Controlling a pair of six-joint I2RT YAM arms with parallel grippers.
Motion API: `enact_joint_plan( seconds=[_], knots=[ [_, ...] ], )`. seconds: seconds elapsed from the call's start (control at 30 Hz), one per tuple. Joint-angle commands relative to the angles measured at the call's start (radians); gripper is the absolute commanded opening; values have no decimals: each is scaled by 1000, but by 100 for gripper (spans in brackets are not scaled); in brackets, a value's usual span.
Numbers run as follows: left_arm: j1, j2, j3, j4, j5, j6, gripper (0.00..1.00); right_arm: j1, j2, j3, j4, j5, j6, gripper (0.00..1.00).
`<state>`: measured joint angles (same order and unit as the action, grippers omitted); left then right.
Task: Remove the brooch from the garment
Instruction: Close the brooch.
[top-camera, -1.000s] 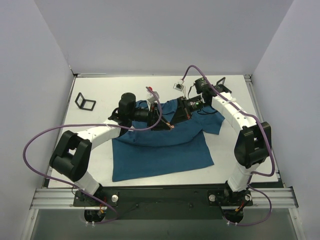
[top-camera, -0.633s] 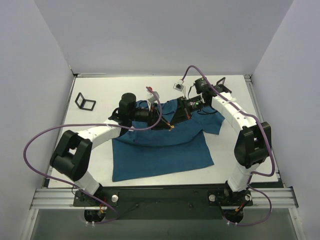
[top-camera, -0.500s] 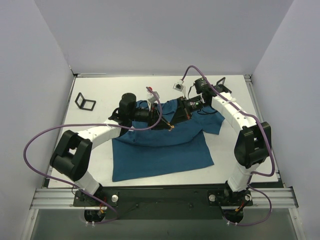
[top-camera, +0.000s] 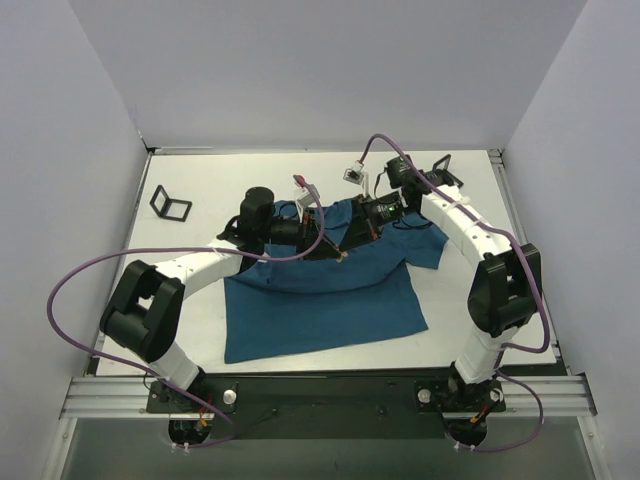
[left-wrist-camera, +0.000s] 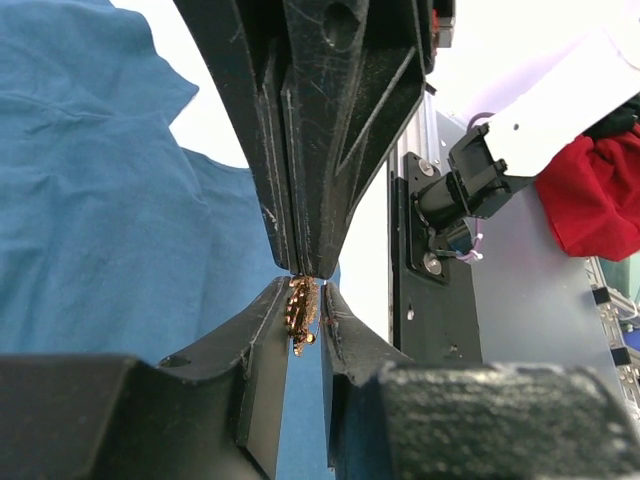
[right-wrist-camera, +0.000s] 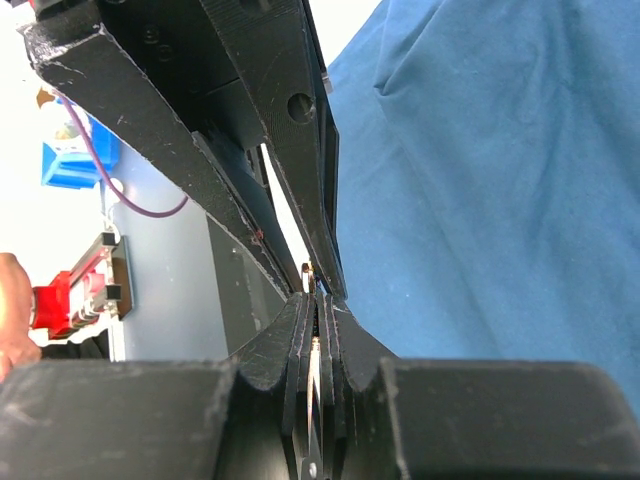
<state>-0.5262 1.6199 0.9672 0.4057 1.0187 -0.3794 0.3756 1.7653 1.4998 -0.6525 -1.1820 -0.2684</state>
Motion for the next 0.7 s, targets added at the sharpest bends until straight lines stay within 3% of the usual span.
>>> enact_joint_plan(
  seconds=[0.0,0.27,0.67],
  knots=[
    [3,-25,38,-30,-49,48,26,16,-32,10,-10,-15,-22,0],
    [2,-37,48,-85,-109,86,22,31,-40,10,-10,7,-26,0],
    [-6,-40,80,-188,-81,183,22,31,-40,10,-10,18,-28,0]
  ],
)
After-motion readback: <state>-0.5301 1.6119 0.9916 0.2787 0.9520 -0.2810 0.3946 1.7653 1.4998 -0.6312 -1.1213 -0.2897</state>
